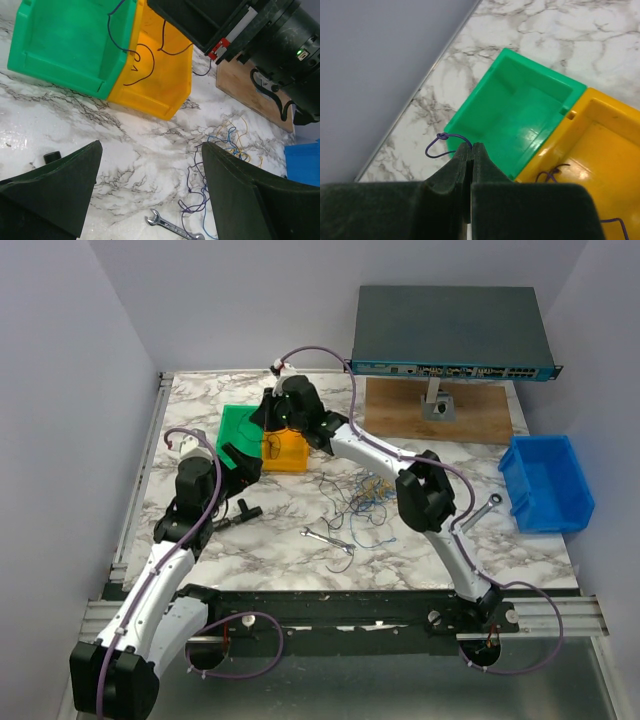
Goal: Untangle the cables
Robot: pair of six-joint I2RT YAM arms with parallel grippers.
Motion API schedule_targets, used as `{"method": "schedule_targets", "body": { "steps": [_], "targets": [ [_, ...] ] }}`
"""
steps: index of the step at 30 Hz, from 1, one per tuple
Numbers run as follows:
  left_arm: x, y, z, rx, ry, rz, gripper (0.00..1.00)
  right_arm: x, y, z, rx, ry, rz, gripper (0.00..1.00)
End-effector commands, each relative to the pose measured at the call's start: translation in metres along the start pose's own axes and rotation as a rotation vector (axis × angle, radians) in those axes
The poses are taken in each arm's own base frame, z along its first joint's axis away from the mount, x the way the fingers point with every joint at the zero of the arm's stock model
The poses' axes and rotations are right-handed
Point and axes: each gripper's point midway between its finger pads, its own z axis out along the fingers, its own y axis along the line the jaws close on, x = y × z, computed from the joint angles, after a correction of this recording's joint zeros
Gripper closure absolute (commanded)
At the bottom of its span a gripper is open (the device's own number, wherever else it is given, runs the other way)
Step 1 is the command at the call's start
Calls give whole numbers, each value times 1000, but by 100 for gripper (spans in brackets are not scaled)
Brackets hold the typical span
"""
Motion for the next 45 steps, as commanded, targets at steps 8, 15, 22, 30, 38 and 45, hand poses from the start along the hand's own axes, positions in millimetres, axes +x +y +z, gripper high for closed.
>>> {"method": "schedule_targets", "body": {
  "steps": [8,15,22,30,38,45],
  "targets": [
    [-4,9,-6,-17,-48,25,16,11,-19,-2,-154,-67,192,98],
    [-1,8,-2,-12,-27,26,16,15,-47,-7,-6,-68,156,61],
    [0,7,9,-28,7,32,16,-7,-58,-26,119,-80,90,52],
    [-1,-6,29,7,81,38,16,-26,-60,-68,205,-90,18,49],
    [27,-22,55,84,228,48,19,-16,-65,-154,292,-71,-12,36],
    [77,-68,49,235,329,197,17,39,-105,-244,511,61,-36,30]
  ]
}}
